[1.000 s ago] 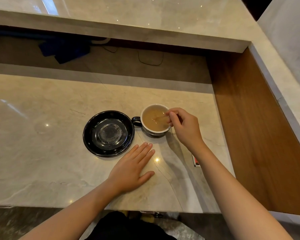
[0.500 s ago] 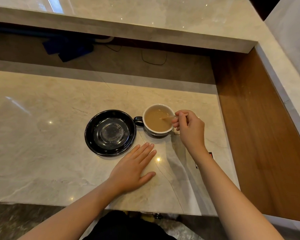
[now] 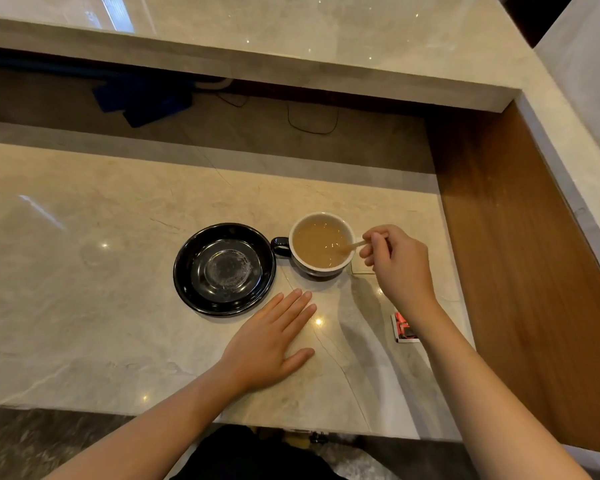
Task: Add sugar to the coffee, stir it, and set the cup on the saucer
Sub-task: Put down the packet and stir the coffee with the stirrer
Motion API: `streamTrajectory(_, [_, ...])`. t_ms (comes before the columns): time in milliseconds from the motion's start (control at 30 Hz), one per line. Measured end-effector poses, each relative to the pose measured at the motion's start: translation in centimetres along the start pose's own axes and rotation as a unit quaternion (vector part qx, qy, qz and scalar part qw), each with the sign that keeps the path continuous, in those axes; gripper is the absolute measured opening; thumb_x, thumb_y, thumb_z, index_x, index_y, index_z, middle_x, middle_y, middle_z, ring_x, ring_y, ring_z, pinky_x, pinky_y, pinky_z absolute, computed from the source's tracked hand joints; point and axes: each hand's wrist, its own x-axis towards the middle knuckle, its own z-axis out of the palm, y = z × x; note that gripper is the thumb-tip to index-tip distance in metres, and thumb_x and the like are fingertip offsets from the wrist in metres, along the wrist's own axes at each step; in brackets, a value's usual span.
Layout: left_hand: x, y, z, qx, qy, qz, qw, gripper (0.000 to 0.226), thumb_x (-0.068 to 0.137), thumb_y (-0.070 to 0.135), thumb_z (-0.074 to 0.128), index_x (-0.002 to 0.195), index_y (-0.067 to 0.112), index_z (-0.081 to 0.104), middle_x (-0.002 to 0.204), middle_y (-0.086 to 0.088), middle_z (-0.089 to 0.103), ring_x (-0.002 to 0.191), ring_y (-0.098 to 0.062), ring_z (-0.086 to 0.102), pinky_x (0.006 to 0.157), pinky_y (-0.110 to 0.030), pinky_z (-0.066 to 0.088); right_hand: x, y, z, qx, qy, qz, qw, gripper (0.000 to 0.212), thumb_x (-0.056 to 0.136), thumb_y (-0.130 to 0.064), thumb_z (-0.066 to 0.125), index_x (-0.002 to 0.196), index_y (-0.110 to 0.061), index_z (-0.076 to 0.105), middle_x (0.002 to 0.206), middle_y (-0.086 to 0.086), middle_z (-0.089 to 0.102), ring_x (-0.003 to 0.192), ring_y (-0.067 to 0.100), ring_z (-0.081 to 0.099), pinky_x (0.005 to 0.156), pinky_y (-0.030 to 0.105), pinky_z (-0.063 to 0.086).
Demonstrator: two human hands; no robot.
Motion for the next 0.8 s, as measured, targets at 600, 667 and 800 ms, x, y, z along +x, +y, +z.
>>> streamTrajectory(600, [0.0,0.0,-0.1,-0.004,-0.008,-0.005,1.0,0.067,0.093,0.059,0.026,0.148,0.022,0.012,0.155,0.003,0.005,0.143,-0.012,-0.004,0.114,-0.046,-0.004,-0.3,0.0,0.1,0.052,-0.021,0.036,0.998,0.023,0.092,-0.011,0.043,0.088,-0.013,0.065,0.065,-0.002,0.065,0.057,0.005,0.058,0.061,0.025,0.05])
streamTrajectory(667, [0.0,-0.1,-0.1,-0.004,-0.007,-0.005,1.0,0.067,0.093,0.059,0.026,0.148,0.022,0.013,0.155,0.003,0.006,0.143,-0.012,-0.003,0.115,-0.046,-0.003,-0.1,-0.2,0.6,0.036,0.007,0.019,0.999,0.023,0.093,-0.011,0.042,0.089,-0.014,0.064,0.065,-0.006,0.063,0.061,0.006,0.058,0.064,0.027,0.051])
streamTrajectory(800, [0.0,0.0,-0.1,-0.008,-0.004,-0.003,1.0,0.067,0.093,0.058,0.029,0.148,0.021,0.014,0.155,0.002,0.007,0.143,-0.013,-0.001,0.115,-0.046,-0.002,-0.3,-0.7,2.2,0.071,-0.001,0.011,0.997,0.023,0.095,-0.01,0.04,0.095,-0.013,0.063,0.071,-0.002,0.063,0.064,0.009,0.058,0.066,0.027,0.051])
